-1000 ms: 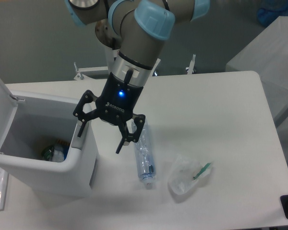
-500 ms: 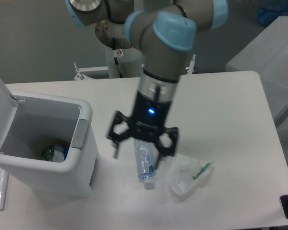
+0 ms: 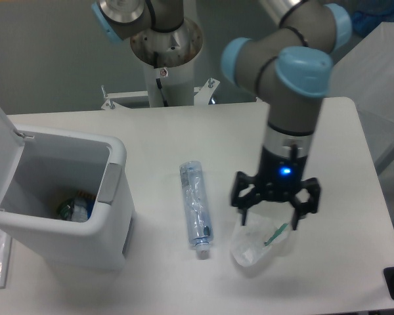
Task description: Open the trash can
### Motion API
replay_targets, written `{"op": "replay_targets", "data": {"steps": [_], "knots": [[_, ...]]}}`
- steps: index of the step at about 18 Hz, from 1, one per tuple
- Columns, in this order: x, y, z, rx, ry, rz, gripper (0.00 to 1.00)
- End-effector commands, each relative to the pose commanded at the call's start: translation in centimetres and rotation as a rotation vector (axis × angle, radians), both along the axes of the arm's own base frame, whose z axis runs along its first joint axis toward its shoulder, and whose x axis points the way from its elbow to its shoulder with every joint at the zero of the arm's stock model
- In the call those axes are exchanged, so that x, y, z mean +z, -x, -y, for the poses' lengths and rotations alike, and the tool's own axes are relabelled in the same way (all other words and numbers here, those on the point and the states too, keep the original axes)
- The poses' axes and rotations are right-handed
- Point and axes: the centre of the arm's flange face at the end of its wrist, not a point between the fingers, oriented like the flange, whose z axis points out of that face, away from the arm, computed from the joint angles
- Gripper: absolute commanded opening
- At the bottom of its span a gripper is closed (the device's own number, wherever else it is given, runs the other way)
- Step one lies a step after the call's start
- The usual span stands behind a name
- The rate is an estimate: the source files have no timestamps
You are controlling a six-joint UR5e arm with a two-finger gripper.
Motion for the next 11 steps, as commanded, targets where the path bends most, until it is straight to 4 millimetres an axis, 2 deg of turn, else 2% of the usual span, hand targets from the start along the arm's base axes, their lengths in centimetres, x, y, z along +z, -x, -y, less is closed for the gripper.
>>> {"op": "replay_targets", "data": {"steps": [3,8,11], "knots": [[-1.8,0.9,0.5,-0.082,0.159,-0.071,1.0],[-2.6,0.6,1.1,-0.196,0.237,-0.076,1.0],[-3.5,0.1,1.5,-0.203,0.273,-0.073,1.0]]}}
